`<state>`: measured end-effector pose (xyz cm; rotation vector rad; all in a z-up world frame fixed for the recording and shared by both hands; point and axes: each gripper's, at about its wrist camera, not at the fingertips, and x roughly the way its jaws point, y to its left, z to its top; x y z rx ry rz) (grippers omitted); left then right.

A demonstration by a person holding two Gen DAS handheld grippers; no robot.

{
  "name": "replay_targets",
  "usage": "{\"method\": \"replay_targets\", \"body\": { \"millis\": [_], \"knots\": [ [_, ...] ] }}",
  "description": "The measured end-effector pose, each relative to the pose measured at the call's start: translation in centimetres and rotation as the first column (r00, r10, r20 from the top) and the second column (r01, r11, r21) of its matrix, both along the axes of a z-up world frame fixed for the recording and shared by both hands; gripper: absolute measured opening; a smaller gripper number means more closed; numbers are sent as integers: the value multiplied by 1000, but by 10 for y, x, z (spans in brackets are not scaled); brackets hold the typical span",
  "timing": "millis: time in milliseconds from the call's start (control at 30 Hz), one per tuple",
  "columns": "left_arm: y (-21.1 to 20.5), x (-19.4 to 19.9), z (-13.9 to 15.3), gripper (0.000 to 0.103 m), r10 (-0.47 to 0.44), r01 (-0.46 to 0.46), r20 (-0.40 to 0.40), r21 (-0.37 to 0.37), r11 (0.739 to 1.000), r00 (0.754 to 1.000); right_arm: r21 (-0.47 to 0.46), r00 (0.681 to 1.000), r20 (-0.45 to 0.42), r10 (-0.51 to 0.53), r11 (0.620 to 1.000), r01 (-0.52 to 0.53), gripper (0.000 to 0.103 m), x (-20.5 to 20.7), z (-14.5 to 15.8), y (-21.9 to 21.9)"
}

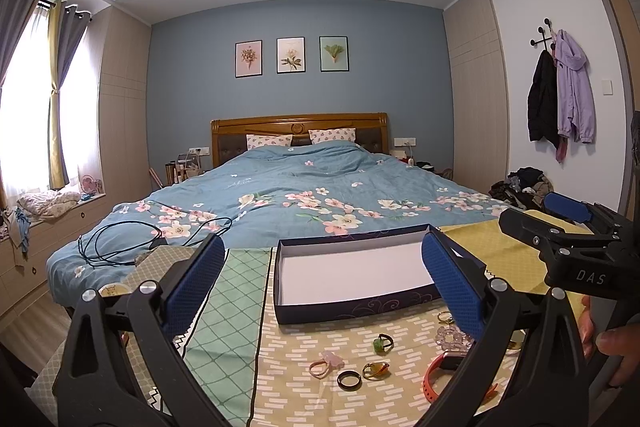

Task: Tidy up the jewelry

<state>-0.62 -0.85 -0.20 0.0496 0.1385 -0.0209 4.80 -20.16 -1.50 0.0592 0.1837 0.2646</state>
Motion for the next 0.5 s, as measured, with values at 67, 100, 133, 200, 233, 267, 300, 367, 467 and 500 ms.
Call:
{"method": "replay_targets", "body": {
  "millis": [67, 100, 133, 200, 233, 267, 300, 367, 467, 500],
  "knots": [
    [0, 0, 0, 97, 0, 0, -1, 0, 1000, 1000, -3, 1000, -1, 0, 1000, 0, 96, 1, 0, 0],
    [0, -1, 0, 97, -1, 1, -1, -1, 1000, 1000, -2, 1000, -1, 1, 1000, -1, 96, 1, 0, 1],
    [0, 0, 0, 97, -1, 1, -1, -1, 1000, 1000, -1, 1000, -3, 1, 1000, -1, 96, 1, 0, 1],
    [-1, 0, 0, 97, -1, 1, -1, 0, 1000, 1000, -2, 1000, -3, 1, 1000, -1, 96, 1, 0, 1],
    [-3, 0, -1, 97, -2, 2, -2, 0, 1000, 1000, -1, 1000, -3, 3, 1000, -3, 96, 1, 0, 1],
    [-2, 0, 0, 97, -2, 2, -2, 0, 1000, 1000, -1, 1000, -4, 2, 1000, -2, 96, 1, 0, 2],
    [-2, 0, -1, 97, -3, 3, -2, 0, 1000, 1000, 0, 1000, -3, 1, 1000, -1, 96, 1, 0, 1],
    [-3, 0, -1, 97, -3, 3, -2, 0, 1000, 1000, 1, 1000, -6, 6, 1000, -6, 96, 2, 0, 1],
    [-3, 0, -1, 97, -2, 2, -2, 0, 1000, 1000, 1, 1000, -5, 5, 1000, -5, 96, 2, 0, 1],
    [-3, 0, -1, 97, -2, 2, -2, 1, 1000, 1000, 1, 1000, -6, 5, 1000, -5, 96, 2, 0, 1]
  ]
}}
